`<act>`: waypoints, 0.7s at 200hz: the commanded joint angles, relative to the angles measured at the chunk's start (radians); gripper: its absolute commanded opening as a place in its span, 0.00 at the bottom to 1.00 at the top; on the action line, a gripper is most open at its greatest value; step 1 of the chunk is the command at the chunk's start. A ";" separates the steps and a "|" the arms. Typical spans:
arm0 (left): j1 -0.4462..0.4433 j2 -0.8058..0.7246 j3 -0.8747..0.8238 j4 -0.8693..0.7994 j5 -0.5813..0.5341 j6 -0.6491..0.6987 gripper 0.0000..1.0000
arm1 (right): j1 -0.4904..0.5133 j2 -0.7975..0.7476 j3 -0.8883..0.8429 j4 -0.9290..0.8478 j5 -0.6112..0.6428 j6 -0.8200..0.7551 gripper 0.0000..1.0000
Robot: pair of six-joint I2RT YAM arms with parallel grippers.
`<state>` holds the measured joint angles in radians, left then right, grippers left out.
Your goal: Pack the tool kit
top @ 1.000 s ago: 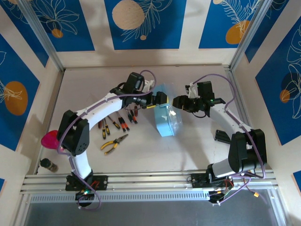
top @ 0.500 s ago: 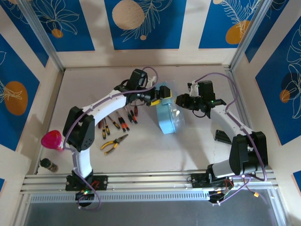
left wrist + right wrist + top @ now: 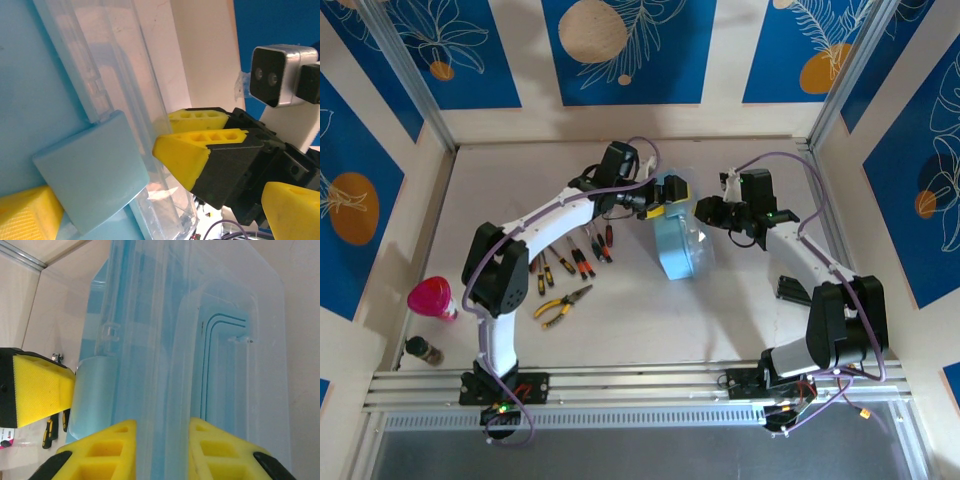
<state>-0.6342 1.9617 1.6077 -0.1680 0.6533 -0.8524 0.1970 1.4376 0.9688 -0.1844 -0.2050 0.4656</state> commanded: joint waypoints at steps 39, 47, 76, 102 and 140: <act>-0.113 0.070 -0.171 0.548 0.277 -0.125 1.00 | 0.100 0.093 -0.018 -0.096 -0.192 -0.008 0.17; -0.113 0.066 -0.180 0.562 0.284 -0.127 1.00 | 0.100 0.092 -0.016 -0.099 -0.191 -0.008 0.17; -0.110 0.056 -0.219 0.545 0.273 -0.105 1.00 | 0.091 0.090 -0.005 -0.117 -0.182 -0.014 0.17; -0.085 0.042 -0.302 0.555 0.244 -0.092 1.00 | 0.073 0.066 0.006 -0.147 -0.172 -0.026 0.17; -0.027 0.015 -0.439 0.605 0.223 -0.080 1.00 | 0.081 0.049 0.108 -0.249 -0.145 -0.075 0.17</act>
<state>-0.6254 1.9160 1.2846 0.4965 0.7586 -0.9173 0.1963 1.4582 1.0271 -0.2451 -0.1745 0.4435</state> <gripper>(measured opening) 0.998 0.208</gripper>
